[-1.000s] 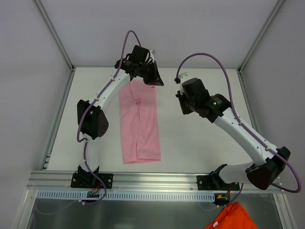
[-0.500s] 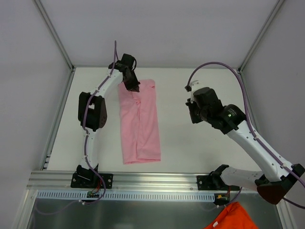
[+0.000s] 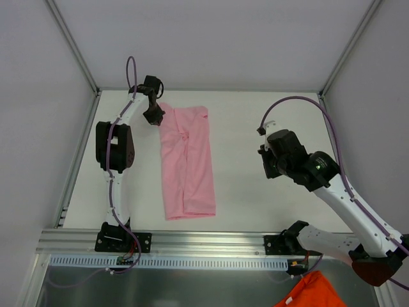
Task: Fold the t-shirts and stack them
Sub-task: Rotate the tshirt 90 degrees
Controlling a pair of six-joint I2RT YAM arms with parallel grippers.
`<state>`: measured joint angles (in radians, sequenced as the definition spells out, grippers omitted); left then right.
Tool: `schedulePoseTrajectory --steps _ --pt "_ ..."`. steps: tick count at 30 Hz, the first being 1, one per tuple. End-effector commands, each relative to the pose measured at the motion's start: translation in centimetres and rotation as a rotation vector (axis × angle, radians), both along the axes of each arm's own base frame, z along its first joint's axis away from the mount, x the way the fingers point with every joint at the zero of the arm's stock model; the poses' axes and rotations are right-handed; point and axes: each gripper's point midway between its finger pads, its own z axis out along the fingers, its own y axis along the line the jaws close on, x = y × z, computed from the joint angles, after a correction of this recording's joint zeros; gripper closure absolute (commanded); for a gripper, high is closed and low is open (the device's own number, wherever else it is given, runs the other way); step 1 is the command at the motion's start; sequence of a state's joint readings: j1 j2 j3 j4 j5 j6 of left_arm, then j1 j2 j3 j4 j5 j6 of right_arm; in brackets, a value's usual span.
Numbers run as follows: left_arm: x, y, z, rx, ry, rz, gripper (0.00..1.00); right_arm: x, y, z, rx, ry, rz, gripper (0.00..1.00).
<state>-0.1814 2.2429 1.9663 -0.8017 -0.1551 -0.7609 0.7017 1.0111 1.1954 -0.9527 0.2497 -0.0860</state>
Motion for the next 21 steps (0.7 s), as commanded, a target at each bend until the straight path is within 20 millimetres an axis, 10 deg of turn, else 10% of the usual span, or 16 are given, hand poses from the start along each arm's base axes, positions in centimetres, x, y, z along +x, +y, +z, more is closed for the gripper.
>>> schedulePoseTrajectory --steps 1,21 --pt "0.5 2.3 0.0 0.052 -0.007 0.078 1.0 -0.9 -1.1 0.4 0.006 -0.006 -0.031 0.99" --pt "1.2 0.9 -5.6 -0.036 0.087 0.018 1.0 -1.9 -3.2 2.5 -0.028 -0.036 -0.059 0.99"
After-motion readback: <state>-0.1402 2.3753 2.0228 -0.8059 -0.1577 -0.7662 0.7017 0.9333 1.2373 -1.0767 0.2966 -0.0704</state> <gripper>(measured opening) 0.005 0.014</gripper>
